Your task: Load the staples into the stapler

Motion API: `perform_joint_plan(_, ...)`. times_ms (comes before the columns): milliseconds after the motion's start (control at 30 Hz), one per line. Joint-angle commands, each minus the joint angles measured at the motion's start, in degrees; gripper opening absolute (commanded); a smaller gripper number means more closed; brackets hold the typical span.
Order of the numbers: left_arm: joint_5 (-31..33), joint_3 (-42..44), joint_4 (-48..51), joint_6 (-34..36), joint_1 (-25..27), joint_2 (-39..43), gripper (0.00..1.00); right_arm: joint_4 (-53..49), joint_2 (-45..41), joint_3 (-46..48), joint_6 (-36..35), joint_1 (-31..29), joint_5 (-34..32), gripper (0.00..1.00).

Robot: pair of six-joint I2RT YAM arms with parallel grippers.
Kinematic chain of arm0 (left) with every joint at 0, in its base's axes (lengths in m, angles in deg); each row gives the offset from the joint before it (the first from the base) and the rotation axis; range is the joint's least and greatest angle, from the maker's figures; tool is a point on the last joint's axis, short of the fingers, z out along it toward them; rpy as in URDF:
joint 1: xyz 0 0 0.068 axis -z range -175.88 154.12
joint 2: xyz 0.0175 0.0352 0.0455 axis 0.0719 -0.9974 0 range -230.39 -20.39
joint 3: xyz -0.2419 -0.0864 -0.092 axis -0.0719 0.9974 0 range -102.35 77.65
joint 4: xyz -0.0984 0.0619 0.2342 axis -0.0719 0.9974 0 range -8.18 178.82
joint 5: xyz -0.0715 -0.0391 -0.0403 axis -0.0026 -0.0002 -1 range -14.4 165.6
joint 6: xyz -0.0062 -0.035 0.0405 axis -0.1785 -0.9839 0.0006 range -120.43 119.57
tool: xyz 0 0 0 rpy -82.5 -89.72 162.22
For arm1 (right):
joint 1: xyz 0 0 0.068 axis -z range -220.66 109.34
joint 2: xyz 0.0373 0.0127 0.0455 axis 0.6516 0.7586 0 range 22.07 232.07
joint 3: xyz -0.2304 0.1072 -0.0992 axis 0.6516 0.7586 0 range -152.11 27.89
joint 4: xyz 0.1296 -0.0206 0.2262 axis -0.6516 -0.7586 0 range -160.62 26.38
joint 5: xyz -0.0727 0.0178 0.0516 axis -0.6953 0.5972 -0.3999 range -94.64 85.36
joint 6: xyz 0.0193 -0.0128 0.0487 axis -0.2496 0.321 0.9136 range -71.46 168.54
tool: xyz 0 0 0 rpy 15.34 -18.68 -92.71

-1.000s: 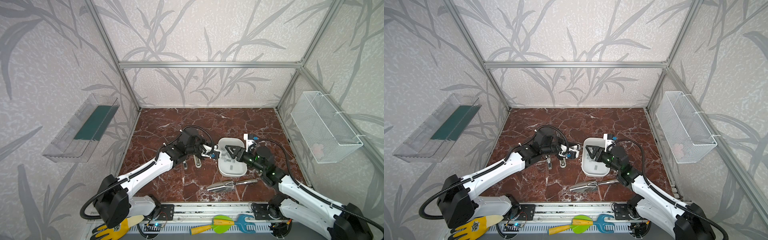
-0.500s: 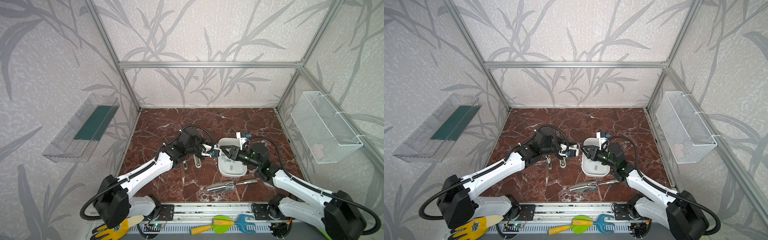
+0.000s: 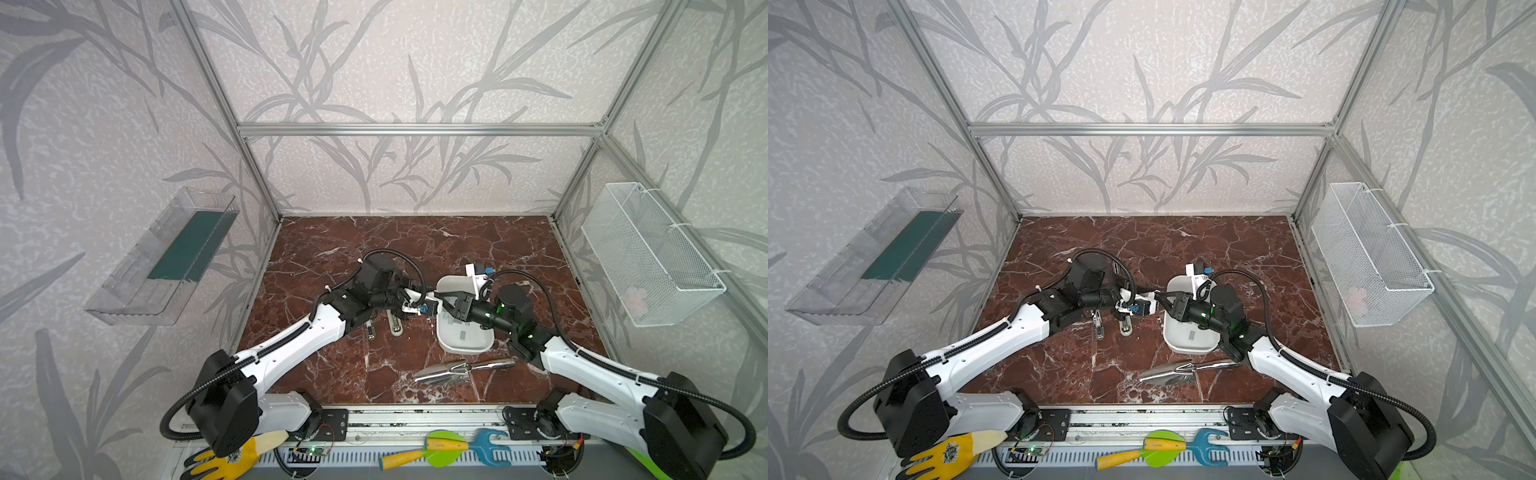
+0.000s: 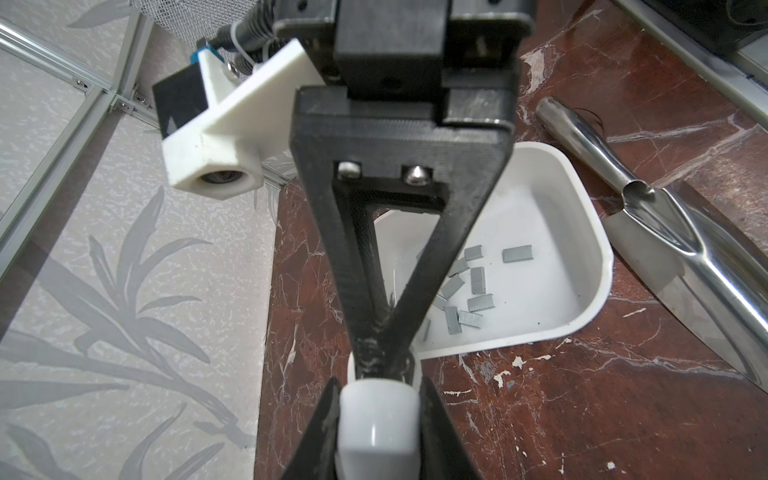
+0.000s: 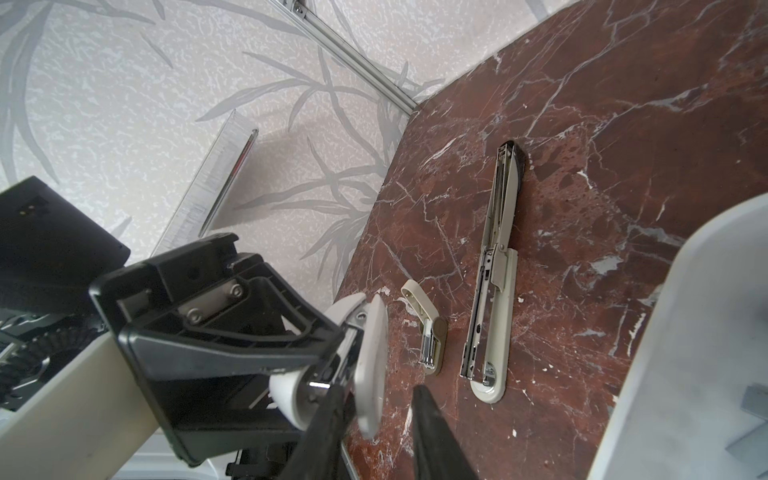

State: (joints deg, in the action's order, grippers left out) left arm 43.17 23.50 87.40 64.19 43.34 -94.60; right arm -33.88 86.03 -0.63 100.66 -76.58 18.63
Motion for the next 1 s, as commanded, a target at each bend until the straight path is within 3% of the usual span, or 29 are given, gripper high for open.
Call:
perform_joint_plan(0, -3.8, -0.7, -1.8, -0.5, 0.2, 1.9, 0.0, 1.7, 0.7, -1.3, -0.2, -0.3, -0.7, 0.25)
perform_joint_plan(467, -5.5, 0.0, -4.0, -3.1, 0.2, 2.5, 0.0, 3.2, 2.3, -2.2, 0.4, -3.2, -0.8, 0.21)
perform_joint_plan(633, -5.8, 0.4, -6.1, -5.3, -0.3, 2.8, 0.0, 4.2, 2.9, -1.2, 1.6, -3.2, -2.4, 0.05)
perform_joint_plan(733, -7.5, 0.6, -6.2, -5.2, -1.4, 3.1, 0.0, 4.1, 2.9, -0.2, 2.4, -3.2, -5.1, 0.0)
perform_joint_plan(967, -14.6, 0.7, -5.7, -5.3, -6.7, 3.6, 0.0, 2.9, 2.8, 1.0, 2.5, -3.0, -9.3, 0.0)
